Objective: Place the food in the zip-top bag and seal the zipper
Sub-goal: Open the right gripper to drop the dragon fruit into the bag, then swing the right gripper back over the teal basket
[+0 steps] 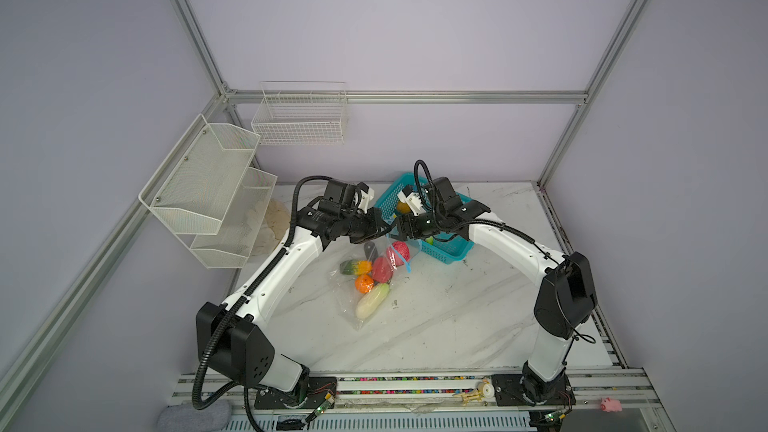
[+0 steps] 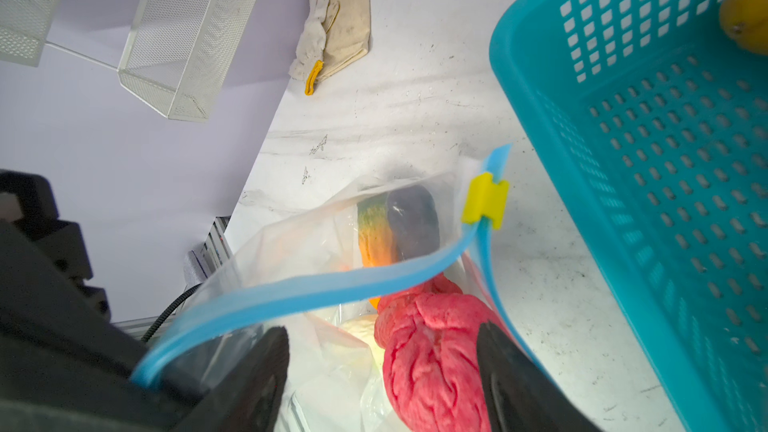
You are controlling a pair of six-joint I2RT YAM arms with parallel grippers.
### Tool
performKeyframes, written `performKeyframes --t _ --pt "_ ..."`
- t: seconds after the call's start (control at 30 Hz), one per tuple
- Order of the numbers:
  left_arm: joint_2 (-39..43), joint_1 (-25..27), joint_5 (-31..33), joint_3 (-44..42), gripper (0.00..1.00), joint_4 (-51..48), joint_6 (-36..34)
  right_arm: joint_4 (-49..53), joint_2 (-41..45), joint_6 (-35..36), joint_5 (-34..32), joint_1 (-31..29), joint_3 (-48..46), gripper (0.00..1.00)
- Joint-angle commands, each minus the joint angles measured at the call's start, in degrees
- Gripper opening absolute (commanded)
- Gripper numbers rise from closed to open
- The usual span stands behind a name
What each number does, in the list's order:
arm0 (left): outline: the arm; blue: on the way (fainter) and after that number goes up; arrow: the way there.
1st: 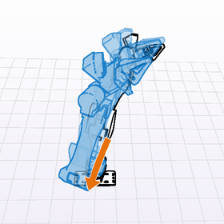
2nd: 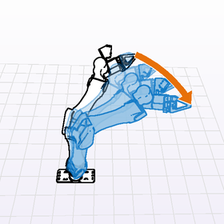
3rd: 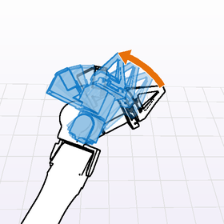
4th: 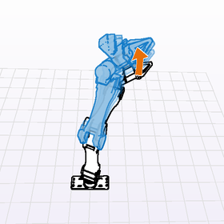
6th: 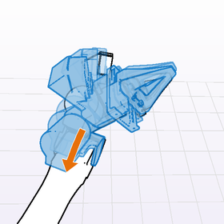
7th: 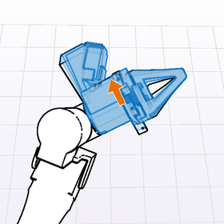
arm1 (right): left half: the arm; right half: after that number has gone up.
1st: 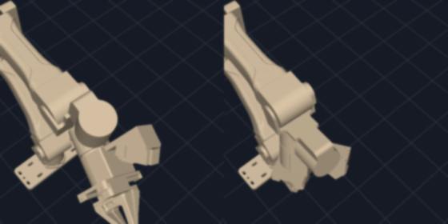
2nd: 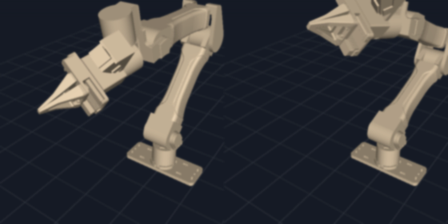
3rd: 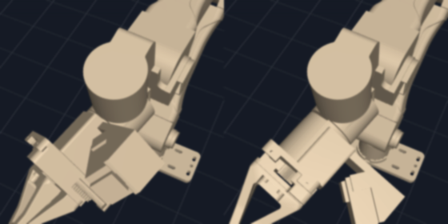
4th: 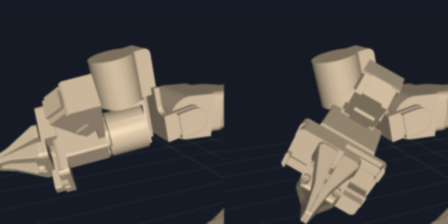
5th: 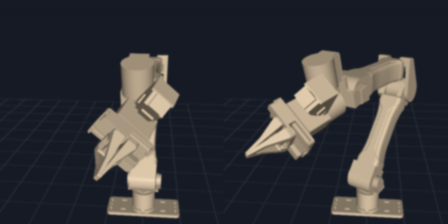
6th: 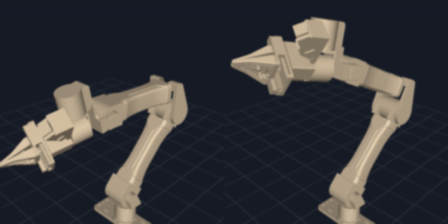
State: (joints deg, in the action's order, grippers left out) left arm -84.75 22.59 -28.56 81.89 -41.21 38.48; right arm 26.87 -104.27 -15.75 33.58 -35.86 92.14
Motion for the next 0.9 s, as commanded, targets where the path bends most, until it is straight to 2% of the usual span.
performKeyframes --t 0.0,0.2,0.47,0.87 --pt "2.1 0.3 -1.2 -0.2 0.0 2.3 -0.1 1.7 3.4 1.6 -1.8 0.0 2.5 0.74" --pt "2.1 0.2 -0.9 -1.2 0.0 2.3 -0.1 3.9 7.3 3.1 -5.2 2.5 3.9 0.72" --pt "2.4 0.2 -1.3 -2.1 0.0 3.1 0.4 9.1 6.8 6.4 -14.6 5.5 6.5 0.72" --pt "2.6 0.2 -1.5 -2.9 0.0 3.6 0.5 7.4 -3.9 9.5 -26.5 7.8 11.0 0.7"
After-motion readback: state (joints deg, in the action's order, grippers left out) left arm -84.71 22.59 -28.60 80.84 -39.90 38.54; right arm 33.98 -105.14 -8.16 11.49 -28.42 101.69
